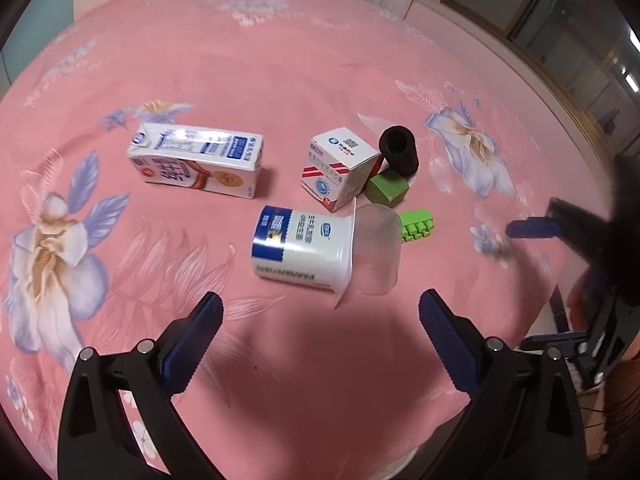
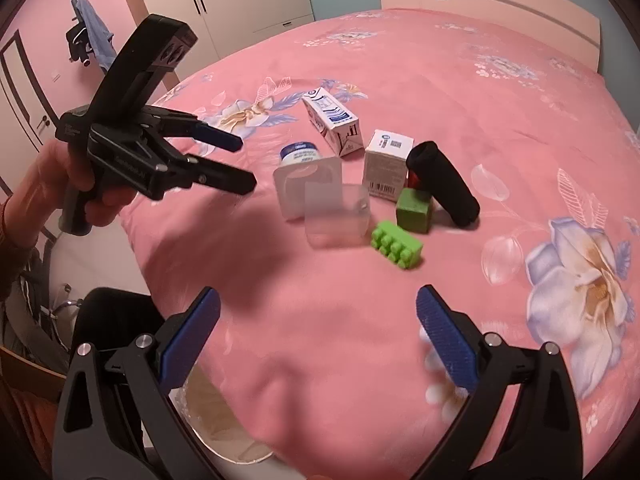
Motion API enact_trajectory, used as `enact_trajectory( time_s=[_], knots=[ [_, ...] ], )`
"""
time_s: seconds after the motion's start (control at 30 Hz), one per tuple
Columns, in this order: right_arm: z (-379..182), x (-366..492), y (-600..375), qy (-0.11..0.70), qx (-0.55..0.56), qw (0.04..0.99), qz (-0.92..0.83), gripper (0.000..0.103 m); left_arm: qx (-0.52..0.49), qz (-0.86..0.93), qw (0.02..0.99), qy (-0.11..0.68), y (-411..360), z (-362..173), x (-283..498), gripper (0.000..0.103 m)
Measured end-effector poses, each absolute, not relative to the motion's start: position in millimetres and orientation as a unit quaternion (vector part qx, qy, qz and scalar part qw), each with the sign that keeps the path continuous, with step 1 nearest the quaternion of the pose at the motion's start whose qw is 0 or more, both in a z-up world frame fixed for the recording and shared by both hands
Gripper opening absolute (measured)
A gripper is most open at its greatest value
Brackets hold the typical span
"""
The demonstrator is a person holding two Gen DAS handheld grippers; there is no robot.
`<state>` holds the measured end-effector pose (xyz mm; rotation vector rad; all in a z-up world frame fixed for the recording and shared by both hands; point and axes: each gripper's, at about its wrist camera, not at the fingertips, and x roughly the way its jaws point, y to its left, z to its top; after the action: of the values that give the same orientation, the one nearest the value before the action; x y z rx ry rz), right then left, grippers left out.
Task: Collect trash
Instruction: 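Move both tools over the bed toward the yogurt cup and clear cup, then grasp the blue-labelled yogurt cup with left tool while right tool grasps the clear cup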
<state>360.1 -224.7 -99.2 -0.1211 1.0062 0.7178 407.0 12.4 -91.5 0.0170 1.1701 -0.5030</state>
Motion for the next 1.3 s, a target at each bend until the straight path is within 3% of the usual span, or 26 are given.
enact_trajectory(
  time_s=[0.27,0.4,1.07,1.2,1.3],
  knots=[
    [-107.4,388.6,-205.0,0.477,-0.085,0.802,0.350,0.096,0.010,-0.212,0.779,0.590,-3.7,-97.0,435.5,0.100],
    [-113.8,397.7,-196.3,0.482,-0.091,0.795,0.357,0.086,0.011,-0.216,0.770,0.600,-6.6,-99.1,445.4,0.099],
    [-140.5,427.0,-166.2,0.493,-0.127,0.776,0.371,0.080,0.035,-0.194,0.741,0.642,-16.5,-140.9,472.5,0.099],
    [-143.8,426.6,-162.7,0.494,-0.132,0.775,0.372,0.073,0.021,-0.192,0.740,0.644,-13.3,-144.6,478.2,0.083],
    [-145.7,426.5,-162.1,0.496,-0.133,0.774,0.370,0.071,0.023,-0.196,0.737,0.646,-13.5,-148.0,477.6,0.079]
  ],
)
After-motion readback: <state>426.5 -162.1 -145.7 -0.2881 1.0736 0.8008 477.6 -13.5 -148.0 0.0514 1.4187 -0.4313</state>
